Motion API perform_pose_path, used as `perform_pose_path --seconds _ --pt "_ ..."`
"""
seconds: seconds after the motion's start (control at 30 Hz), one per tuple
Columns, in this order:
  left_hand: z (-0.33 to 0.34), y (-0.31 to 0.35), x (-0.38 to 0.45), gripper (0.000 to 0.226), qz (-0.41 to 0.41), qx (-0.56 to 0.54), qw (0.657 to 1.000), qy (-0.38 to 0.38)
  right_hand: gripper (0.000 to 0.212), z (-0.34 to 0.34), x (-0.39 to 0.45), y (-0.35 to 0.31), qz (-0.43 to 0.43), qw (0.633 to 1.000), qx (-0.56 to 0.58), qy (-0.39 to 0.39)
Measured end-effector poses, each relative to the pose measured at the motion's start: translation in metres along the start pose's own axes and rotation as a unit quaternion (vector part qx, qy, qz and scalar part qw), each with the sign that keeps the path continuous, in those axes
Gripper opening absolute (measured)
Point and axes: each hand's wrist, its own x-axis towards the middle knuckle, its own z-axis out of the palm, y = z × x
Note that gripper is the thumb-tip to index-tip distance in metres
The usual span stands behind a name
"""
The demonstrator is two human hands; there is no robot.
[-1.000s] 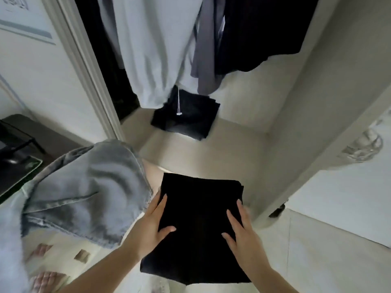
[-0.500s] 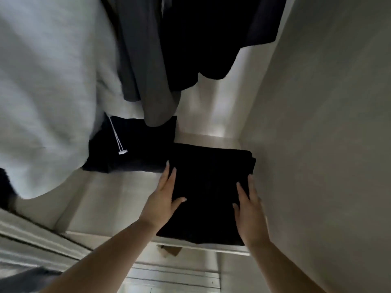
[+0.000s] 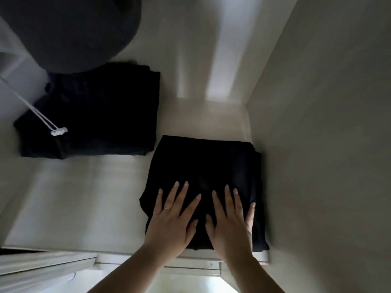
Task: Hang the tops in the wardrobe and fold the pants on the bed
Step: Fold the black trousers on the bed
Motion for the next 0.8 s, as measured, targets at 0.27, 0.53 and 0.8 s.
perform_pose_path --seconds 0.27,0.53,0.8 --pt "0.001 -0.021 0.087 0.055 -0.009 0.019 1.000 0.010 0.064 0.007 0.087 0.017 0.020 0.999 -0.030 0.028" --pt "0.000 -0.053 0.181 0.064 -0.023 0.042 0.999 0.012 0.067 0.003 0.185 0.026 0.016 0.997 -0.037 0.070" --pt "0.005 -0.064 0.213 0.059 -0.025 0.026 0.998 0.051 0.070 0.004 0.221 0.031 0.008 0.996 -0.050 0.078"
